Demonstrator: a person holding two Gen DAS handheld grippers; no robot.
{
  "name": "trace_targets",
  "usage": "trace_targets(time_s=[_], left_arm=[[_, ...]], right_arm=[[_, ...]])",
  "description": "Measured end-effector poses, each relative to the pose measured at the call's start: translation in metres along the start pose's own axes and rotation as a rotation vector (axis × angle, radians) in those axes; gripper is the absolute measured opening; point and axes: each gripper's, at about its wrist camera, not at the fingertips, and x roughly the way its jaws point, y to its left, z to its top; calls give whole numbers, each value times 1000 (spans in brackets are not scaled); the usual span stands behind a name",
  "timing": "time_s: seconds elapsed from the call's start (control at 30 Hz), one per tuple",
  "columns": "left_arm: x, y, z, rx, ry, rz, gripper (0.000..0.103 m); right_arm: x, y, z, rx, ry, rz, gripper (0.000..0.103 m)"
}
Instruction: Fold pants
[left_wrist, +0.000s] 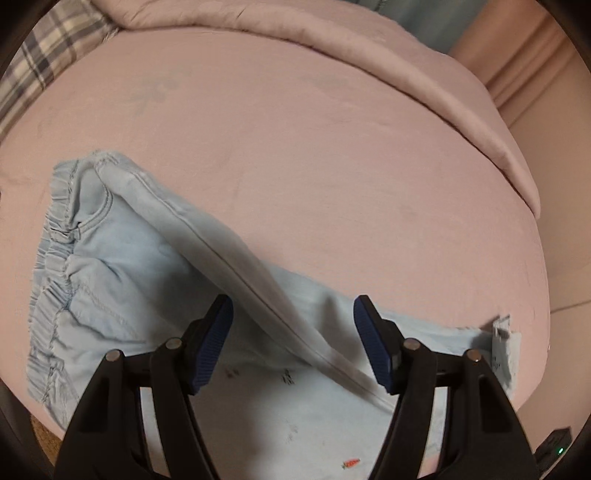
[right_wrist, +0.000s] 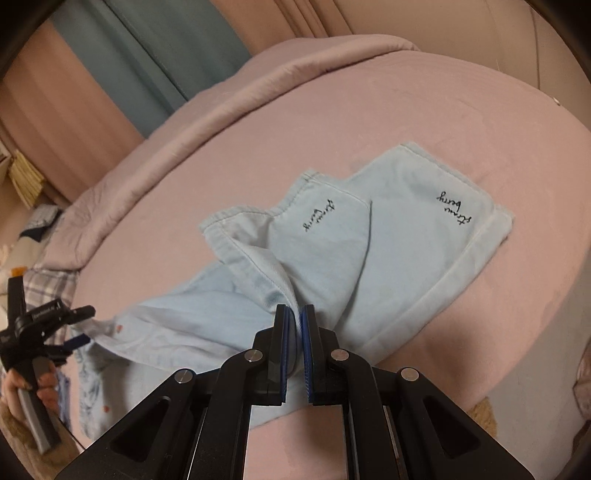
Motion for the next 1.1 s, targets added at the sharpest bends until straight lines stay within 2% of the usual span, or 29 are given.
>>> trace_targets(time_s=[0.03, 0.07, 0.17, 0.33, 0.43, 0.7, 0.83, 1.03, 1.1], left_arm=[[5, 3, 4, -16, 10, -4, 66], [9, 6, 7, -35, 20, -13, 61], [23, 16, 14, -80, 51, -26, 31], [18, 23, 8, -77, 30, -36, 22], [14, 23, 2, -58, 17, -46, 12], [2, 29, -15, -5, -42, -26, 9], [-16, 36, -32, 6, -70, -39, 8], [-60, 55, -75, 22, -140, -62, 8], [-65, 61, -92, 11, -141, -65, 8]], right_arm=[[1, 0, 0, 0, 2, -3, 8], [1, 2, 0, -2, 4, -11, 8], [1, 3, 2, -9, 1, -28, 8], [1, 2, 0, -10, 6, -33, 8], [2, 4, 0, -14, 8, -40, 8], [1, 10, 5, -27, 5, -57, 8], [-1, 18, 13, -49, -15, -60, 8], [-22, 48, 53, -116, -123, -14, 8], [-32, 56, 62, -125, -167, 12, 8]])
